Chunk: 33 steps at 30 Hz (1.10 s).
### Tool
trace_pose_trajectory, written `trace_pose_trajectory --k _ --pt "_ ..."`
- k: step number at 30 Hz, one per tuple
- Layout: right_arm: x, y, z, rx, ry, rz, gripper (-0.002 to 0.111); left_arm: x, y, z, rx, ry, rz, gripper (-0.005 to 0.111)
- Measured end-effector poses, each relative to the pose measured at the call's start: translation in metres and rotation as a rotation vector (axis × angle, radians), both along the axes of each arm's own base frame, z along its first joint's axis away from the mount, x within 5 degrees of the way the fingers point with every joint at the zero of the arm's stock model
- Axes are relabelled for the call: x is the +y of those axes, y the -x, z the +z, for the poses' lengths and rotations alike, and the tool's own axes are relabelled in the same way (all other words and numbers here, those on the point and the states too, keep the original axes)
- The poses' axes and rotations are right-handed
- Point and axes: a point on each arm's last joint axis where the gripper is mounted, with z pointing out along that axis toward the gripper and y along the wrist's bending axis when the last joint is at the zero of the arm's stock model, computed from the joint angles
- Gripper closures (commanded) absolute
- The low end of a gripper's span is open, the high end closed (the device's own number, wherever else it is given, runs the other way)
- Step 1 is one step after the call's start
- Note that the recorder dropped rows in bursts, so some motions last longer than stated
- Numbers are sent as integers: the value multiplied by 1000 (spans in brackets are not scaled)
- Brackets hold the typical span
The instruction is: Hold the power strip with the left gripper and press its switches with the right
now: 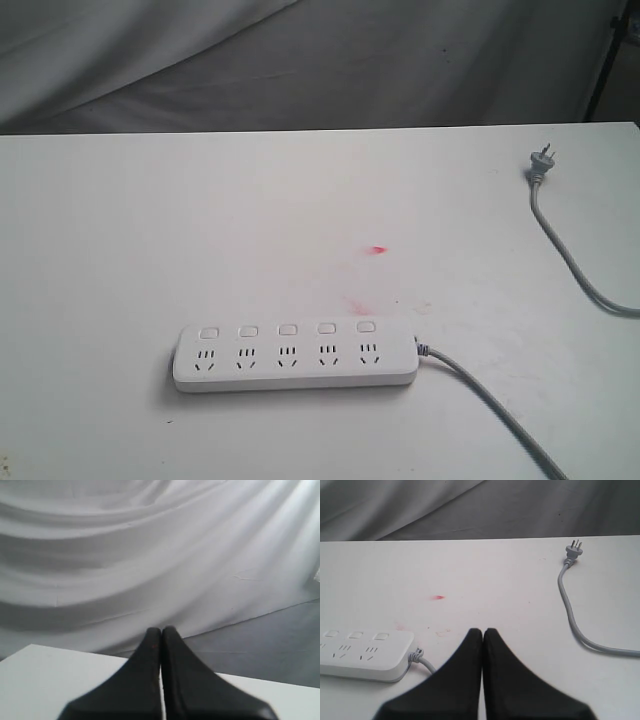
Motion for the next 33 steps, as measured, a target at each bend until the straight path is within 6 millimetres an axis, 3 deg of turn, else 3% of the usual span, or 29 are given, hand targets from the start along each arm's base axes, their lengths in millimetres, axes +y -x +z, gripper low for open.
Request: trace_pose_trajectory --k 6,33 --pt "0 0 0 0 0 0 108 1 -4 -14 33 46 -4 107" --pt "0 0 0 0 0 0 108 -1 -5 -16 42 16 -18 107"
